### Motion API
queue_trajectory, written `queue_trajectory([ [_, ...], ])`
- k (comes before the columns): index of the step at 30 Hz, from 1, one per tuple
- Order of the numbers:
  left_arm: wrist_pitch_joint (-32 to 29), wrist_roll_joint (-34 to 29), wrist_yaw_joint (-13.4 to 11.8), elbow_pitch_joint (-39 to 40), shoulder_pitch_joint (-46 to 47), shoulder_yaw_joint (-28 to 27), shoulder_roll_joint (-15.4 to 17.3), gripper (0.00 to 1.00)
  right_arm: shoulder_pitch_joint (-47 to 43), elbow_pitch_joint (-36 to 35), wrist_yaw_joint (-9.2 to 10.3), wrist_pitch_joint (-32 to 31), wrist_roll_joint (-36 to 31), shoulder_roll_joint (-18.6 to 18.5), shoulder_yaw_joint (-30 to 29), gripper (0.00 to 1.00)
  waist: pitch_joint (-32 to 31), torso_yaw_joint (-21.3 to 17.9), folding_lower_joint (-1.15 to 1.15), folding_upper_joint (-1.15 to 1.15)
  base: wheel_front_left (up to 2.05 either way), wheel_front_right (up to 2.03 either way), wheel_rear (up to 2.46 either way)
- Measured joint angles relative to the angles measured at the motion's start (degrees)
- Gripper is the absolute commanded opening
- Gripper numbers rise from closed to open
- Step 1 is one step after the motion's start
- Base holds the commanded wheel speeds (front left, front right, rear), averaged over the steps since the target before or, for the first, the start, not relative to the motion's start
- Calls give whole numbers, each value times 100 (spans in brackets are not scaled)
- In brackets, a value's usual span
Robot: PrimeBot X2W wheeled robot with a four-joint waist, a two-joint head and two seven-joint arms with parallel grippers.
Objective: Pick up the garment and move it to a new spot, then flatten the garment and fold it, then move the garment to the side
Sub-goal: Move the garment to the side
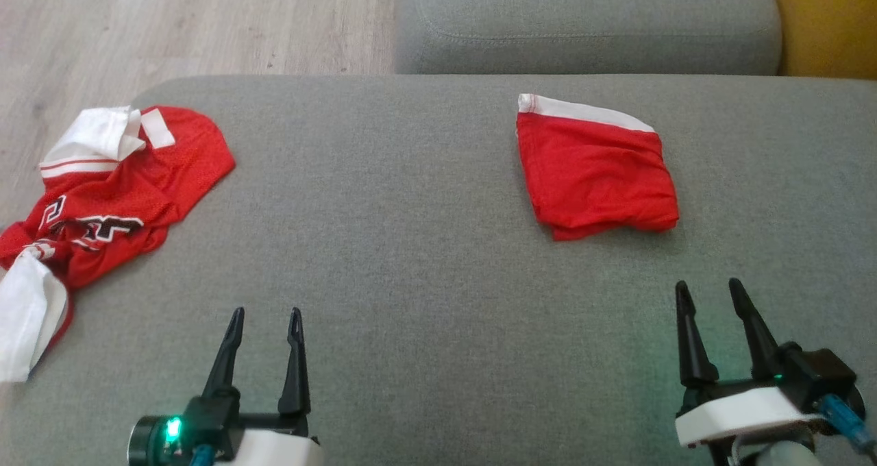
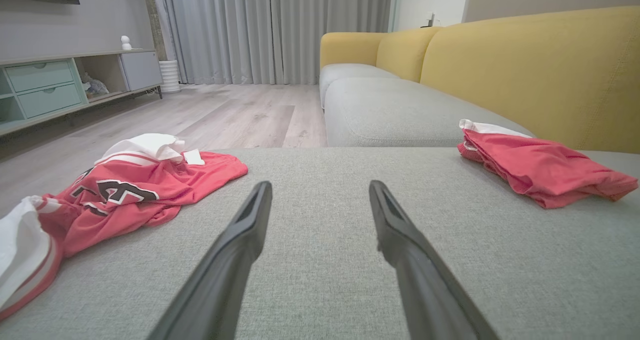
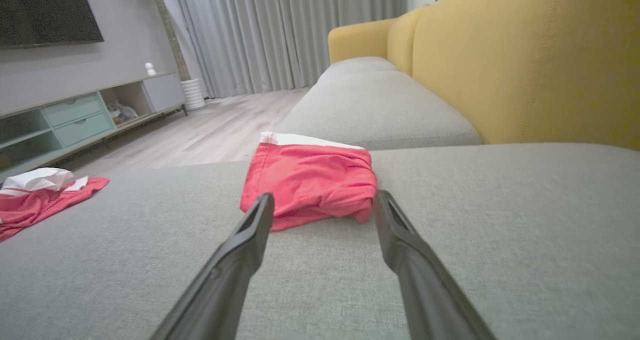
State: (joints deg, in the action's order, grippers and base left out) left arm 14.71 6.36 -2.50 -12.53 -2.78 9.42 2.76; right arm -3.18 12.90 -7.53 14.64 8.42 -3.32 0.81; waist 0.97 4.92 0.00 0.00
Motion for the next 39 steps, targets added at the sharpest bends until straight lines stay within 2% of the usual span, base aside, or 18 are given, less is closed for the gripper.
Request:
queue_trajectory([
  [6, 0, -147, -8, 81, 28, 8, 0, 100, 249, 502, 0, -1, 253, 62, -167, 100, 309, -11, 0, 0, 0, 0, 0],
  [12, 0, -164, -8, 164, 385, 160, 0, 100, 1821, 1597, 0, -1, 633, 31, -55, 100, 838, 16, 1, 0, 0, 0, 0],
  [19, 0, -77, -3, 180, 965, 420, -11, 100, 3675, 3041, 0, -597, 706, -606, -133, 100, 1455, 201, 2, 0, 0, 0, 0],
  [25, 0, -8, -10, 185, 1198, 558, -13, 100, 4265, 3983, 0, -943, 942, -839, 16, 100, 1705, 484, 2, 0, 0, 0, 0],
  [26, 0, 9, -34, 185, 1196, 560, -12, 100, 4287, 4085, 0, -1017, 1026, -833, 88, 79, 1733, 504, 1, 0, 0, 0, 0],
  [27, 0, 22, -55, 186, 1196, 563, -12, 100, 4296, 4157, 0, -1034, 1115, -826, 146, 49, 1756, 519, 2, 0, 0, 0, 0],
  [28, 0, 22, -62, 187, 1196, 564, -11, 100, 4314, 4176, 0, -991, 1177, -836, 200, 27, 1774, 526, 1, 0, 0, 0, 0],
  [29, 0, 22, -74, 192, 1196, 565, -12, 100, 4356, 4200, 0, -929, 1216, -853, 245, 0, 1786, 521, 1, 0, 0, 0, 0],
  [32, 0, 20, -101, 210, 1196, 557, -11, 100, 4473, 4257, 0, -805, 1371, -864, 450, 0, 1810, 437, 0, 0, 0, 0, 0],
  [35, 0, -14, -93, 234, 1197, 549, -12, 100, 4495, 4255, 0, -749, 1436, -1039, 704, 0, 1856, 292, 0, 0, 0, 0, 0],
  [39, 0, -105, -8, 322, 1292, 524, -11, 100, 4498, 4190, 0, -755, 1490, -1635, 945, 0, 2017, 67, 0, 0, 0, 0, 0],
])
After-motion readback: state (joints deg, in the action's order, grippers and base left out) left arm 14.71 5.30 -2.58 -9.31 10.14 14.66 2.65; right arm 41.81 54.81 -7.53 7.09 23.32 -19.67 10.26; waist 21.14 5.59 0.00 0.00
